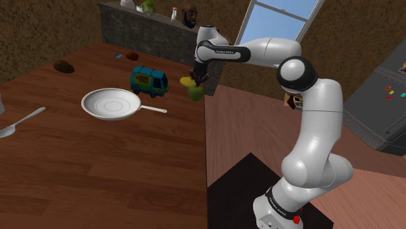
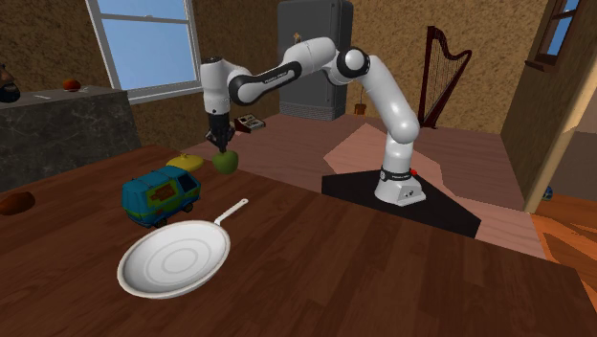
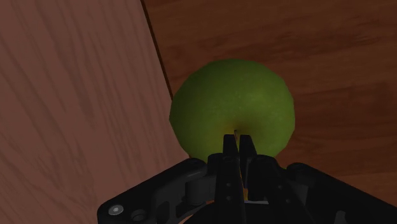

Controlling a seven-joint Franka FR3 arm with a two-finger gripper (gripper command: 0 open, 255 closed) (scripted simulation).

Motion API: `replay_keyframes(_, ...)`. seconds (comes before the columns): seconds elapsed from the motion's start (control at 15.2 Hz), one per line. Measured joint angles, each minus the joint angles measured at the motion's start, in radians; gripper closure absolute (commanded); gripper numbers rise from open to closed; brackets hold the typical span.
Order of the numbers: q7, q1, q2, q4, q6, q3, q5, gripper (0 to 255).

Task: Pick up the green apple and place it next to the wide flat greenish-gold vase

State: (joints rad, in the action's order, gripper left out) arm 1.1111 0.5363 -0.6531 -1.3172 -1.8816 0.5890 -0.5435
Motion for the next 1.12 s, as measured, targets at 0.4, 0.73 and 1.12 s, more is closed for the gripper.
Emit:
replay_keyframes(0.4, 0.002, -0.001, -0.003, -0.001, -0.005, -0.001, -0.002, 0)
replay_keyframes(0.73, 0.002, -0.001, -0.003, -0.001, -0.005, -0.001, -0.002, 0)
replay_keyframes(1.12, -0.015, -0.017, 0.026, 0.066, 0.084, 0.013, 0.018, 0)
